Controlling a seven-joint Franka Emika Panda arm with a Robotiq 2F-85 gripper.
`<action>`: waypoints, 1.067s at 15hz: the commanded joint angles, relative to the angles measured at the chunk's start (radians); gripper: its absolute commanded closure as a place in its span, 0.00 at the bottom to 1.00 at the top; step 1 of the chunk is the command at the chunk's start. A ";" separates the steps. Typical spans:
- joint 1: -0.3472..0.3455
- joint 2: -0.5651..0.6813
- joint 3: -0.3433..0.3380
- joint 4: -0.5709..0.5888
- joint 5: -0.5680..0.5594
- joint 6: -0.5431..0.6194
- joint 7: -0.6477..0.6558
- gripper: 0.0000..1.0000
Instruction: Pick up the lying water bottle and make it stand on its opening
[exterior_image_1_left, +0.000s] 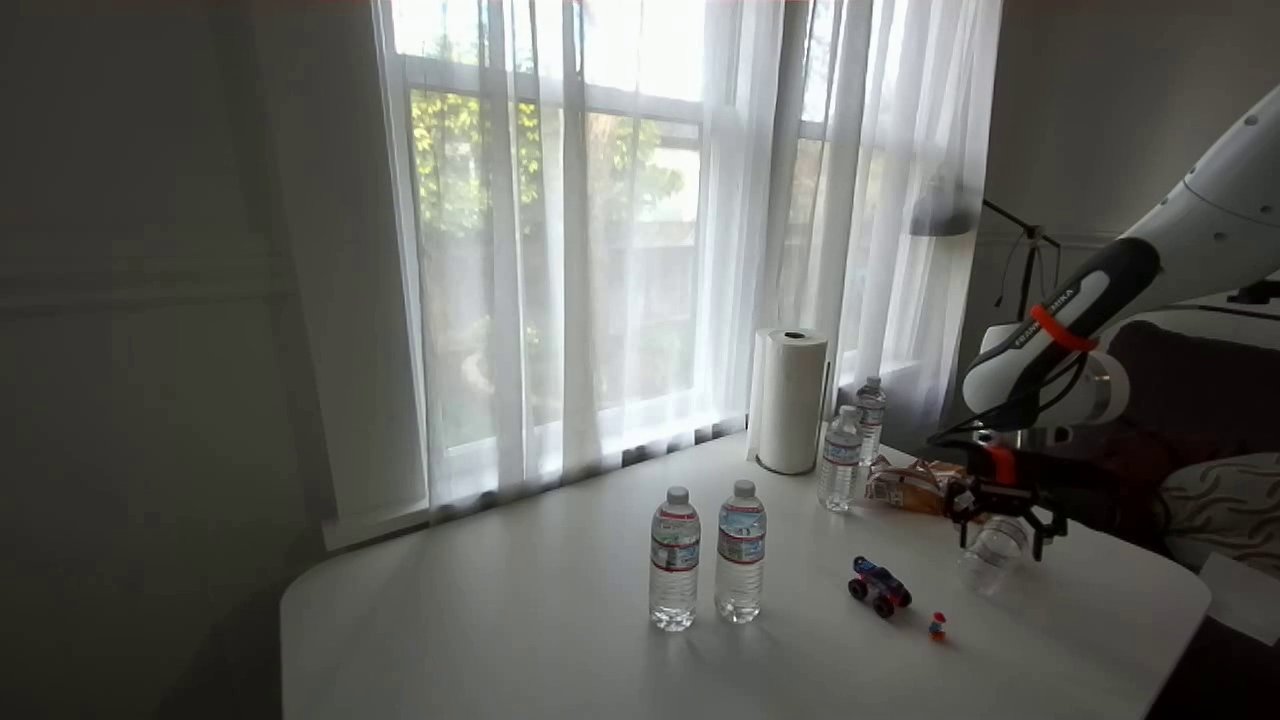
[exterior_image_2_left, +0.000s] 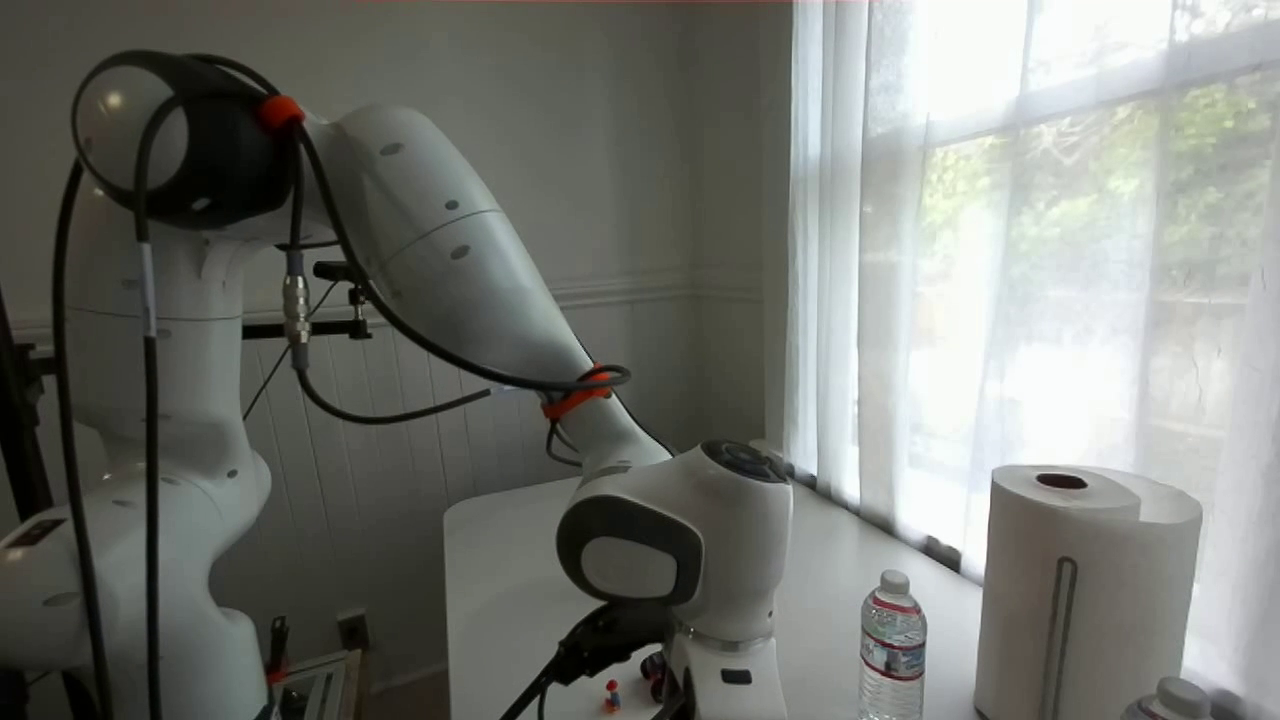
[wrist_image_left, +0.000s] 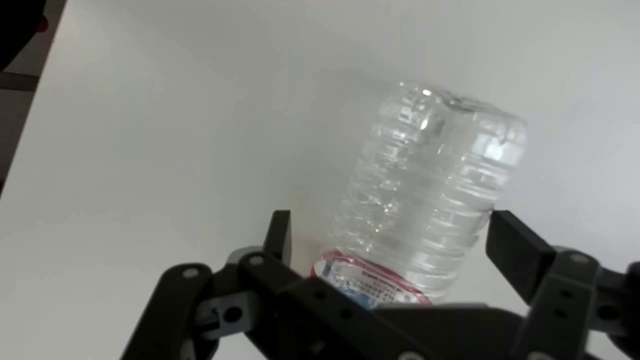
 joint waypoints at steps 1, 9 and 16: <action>0.013 0.009 -0.015 0.003 0.017 0.006 0.024 0.01; 0.003 0.014 -0.008 0.012 0.054 -0.011 -0.003 0.35; -0.019 -0.012 0.000 0.018 0.135 -0.048 -0.081 0.30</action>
